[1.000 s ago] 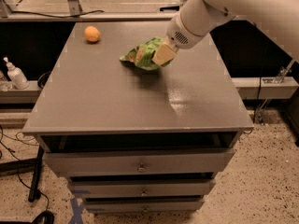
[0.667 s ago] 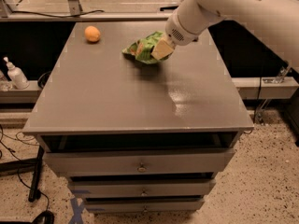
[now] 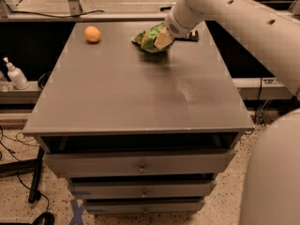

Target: Move green rice chip bag near orange

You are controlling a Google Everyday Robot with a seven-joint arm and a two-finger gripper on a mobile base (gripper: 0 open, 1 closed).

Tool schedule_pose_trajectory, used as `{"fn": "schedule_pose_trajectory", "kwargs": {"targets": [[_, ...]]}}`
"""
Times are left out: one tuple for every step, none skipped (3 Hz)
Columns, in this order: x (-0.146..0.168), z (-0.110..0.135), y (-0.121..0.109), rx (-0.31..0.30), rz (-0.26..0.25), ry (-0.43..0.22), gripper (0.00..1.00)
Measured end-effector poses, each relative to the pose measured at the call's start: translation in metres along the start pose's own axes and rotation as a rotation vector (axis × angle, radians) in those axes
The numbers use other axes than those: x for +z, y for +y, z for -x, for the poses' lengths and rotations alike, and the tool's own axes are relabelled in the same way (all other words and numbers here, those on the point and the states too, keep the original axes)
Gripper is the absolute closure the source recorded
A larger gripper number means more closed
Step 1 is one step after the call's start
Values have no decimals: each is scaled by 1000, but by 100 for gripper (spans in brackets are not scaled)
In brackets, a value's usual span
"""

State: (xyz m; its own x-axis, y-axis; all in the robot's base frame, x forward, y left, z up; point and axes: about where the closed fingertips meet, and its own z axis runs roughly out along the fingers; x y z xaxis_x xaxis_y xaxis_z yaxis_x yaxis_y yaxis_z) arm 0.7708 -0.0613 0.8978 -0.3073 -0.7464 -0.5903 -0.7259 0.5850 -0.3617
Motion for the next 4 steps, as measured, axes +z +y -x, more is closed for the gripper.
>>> {"fn": "schedule_pose_trajectory", "kwargs": {"targets": [[26, 25, -17, 15, -9, -42, 100], [46, 50, -19, 30, 10, -86, 100], [64, 69, -9, 39, 41, -119, 100], [80, 80, 1, 54, 69, -139, 100]]}}
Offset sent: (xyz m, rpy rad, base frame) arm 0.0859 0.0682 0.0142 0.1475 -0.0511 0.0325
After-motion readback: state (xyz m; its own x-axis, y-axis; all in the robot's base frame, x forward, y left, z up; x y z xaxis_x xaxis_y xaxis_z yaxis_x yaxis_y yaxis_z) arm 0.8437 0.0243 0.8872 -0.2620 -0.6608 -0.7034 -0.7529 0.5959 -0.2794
